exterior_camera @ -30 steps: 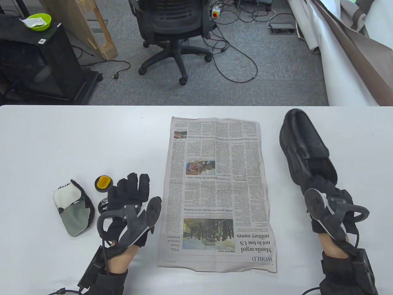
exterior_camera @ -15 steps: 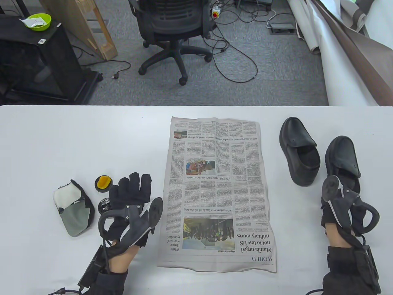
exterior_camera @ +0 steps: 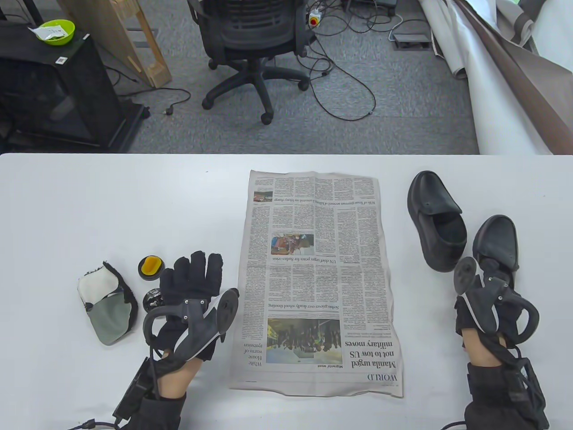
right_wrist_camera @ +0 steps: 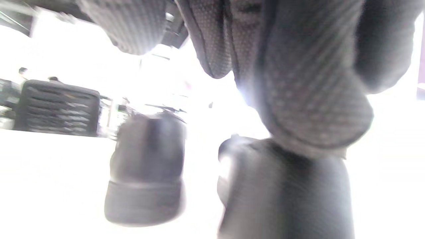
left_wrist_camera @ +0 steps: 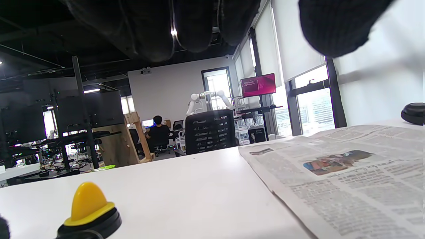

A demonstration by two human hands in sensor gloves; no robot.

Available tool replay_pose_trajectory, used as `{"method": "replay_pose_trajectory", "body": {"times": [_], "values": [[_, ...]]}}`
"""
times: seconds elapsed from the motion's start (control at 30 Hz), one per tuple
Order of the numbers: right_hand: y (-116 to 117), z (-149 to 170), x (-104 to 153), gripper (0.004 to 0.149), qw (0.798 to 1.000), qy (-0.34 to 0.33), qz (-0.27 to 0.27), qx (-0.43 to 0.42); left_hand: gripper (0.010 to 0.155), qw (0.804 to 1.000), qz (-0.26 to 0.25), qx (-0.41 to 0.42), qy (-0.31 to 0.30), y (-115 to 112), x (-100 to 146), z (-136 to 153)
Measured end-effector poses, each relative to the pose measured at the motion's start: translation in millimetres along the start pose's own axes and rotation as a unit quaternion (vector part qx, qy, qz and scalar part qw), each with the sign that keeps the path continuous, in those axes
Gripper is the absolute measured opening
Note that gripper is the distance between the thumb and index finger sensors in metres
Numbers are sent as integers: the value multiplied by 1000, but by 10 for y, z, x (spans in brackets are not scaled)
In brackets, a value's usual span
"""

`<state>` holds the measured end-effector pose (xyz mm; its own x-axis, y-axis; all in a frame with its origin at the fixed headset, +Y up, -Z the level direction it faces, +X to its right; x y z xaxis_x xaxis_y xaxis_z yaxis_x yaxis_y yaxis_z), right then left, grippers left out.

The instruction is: Dip and apply built-in sponge shoe polish on shoes

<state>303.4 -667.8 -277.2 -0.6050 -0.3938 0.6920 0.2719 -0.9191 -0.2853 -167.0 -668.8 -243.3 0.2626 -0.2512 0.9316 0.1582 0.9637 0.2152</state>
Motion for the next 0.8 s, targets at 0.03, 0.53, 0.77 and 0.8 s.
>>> {"method": "replay_pose_trajectory", "body": {"times": [0.03, 0.53, 0.77, 0.8], "values": [[-39, -39, 47, 64, 1000, -13, 4, -12, 80, 1000, -1, 0, -1, 1, 0, 0], [-166, -586, 776, 91, 968, -244, -8, -47, 91, 998, 45, 5, -47, -109, -128, 101], [-110, -637, 831, 91, 965, -262, -5, -31, 90, 996, 89, -1, -25, -204, -163, 137], [-109, -638, 832, 91, 964, -263, -4, -28, 90, 996, 85, -6, -27, -201, -163, 136]]}}
Point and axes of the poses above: the tracker on the back of each hand, its own z axis roughly to the little-finger side, its own x axis roughly from the fingertips to the wrist, y = z × x, the point moved 1 cm from there along -x, roughly from the wrist to the fingertips, and after that the axes turned 14 degrees about y, right-handed, at the moved point
